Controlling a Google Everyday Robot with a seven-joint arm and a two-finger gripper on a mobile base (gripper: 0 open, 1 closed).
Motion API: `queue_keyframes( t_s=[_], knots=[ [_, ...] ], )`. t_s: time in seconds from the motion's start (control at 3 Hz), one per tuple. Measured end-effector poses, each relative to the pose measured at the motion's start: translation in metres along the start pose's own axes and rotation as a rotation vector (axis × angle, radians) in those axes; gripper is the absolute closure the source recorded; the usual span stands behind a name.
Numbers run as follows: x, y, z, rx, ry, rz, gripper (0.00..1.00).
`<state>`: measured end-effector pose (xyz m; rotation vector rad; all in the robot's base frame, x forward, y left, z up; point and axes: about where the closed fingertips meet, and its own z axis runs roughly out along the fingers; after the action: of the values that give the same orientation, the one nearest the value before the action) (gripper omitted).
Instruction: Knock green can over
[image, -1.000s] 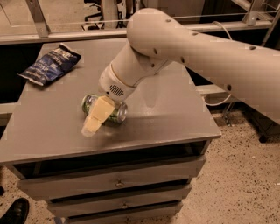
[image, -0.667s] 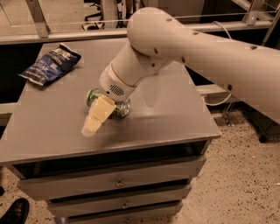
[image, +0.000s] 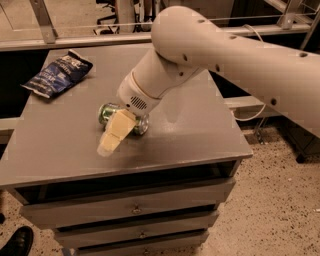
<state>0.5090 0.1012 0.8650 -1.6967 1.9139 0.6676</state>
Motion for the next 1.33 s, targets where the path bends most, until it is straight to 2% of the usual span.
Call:
queue_keyframes(
  t_s=[0.33,0.67,1.0,1.33],
  knots=[
    [0.007,-0.005,-0.021,0.039,-0.048,0.017,0.0],
    [0.024,-0.012,-0.06,0.116,-0.233,0.043,0.0],
    [0.037,-0.007,-0.099,0.154,-0.403,0.043,0.0],
    [0.054,0.006,-0.151,0.196,-0.562,0.014,0.0]
  ],
)
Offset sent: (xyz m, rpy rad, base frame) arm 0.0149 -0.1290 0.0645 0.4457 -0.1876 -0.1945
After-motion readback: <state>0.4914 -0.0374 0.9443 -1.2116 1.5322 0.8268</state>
